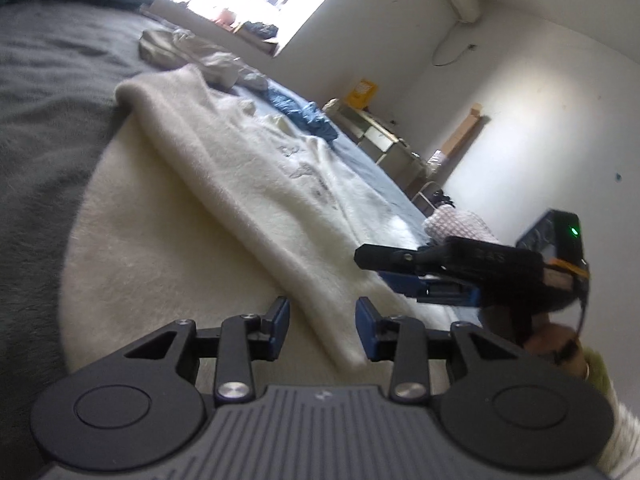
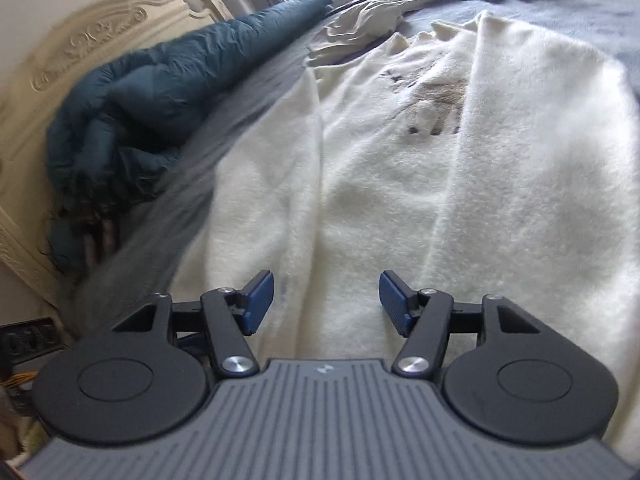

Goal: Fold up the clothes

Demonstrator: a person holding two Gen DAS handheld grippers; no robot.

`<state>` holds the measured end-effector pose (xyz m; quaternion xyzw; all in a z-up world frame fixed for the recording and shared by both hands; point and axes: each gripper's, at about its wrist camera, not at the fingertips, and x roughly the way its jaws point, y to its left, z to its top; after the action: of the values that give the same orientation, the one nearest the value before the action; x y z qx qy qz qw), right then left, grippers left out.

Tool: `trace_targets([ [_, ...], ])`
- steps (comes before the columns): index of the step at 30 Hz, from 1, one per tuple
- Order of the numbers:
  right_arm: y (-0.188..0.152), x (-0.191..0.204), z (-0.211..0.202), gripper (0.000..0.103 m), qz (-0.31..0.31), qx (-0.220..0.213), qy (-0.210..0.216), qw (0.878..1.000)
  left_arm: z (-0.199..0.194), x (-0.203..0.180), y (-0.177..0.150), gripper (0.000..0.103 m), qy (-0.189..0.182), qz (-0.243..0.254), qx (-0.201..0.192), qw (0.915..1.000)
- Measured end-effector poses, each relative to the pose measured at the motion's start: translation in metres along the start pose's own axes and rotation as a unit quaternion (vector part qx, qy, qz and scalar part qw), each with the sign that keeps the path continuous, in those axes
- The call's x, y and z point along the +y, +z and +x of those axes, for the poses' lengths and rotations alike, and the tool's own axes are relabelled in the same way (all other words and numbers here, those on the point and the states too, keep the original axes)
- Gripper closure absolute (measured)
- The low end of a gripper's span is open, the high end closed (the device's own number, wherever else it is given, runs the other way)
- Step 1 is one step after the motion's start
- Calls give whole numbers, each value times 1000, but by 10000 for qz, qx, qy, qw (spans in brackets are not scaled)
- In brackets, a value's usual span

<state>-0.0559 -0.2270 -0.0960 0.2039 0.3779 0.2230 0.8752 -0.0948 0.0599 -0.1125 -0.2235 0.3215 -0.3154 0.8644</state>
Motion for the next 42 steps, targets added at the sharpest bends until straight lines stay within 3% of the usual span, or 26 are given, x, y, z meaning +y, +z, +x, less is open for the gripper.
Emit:
trace_targets([
  [4,1,3,9,50,-65,35,137,9999,11,-3,3,72,185,-154,21,9997],
  [7,0,7,13,66,-252,104,202,9994,16,-7,1,79,323,-201,-50,9993],
  [9,-1,10,14,76,-368,181,184,9990,19,-8,0,90,411,-250,-104,9988],
  [11,-2,10,15,92,-373,216,221,9988,18,-10,-1,94,466,-323,-201,9982],
  [13,-3,12,11,96,-368,192,290,9987,9,-13,-1,94,458,-316,-393,9977],
  [19,-4,41,-4,97,-658,87,650,9957,-33,-15,-2,95,458,-490,-835,9942],
  [23,-10,68,-1,97,-844,195,848,9926,-59,-4,-5,95,512,-768,-901,9916],
  [33,-34,110,19,97,-1141,621,875,9877,-89,26,-13,95,743,-951,-734,9900],
  [42,-50,118,33,97,-1234,863,703,9861,-83,54,-25,95,807,-1265,-482,9875],
])
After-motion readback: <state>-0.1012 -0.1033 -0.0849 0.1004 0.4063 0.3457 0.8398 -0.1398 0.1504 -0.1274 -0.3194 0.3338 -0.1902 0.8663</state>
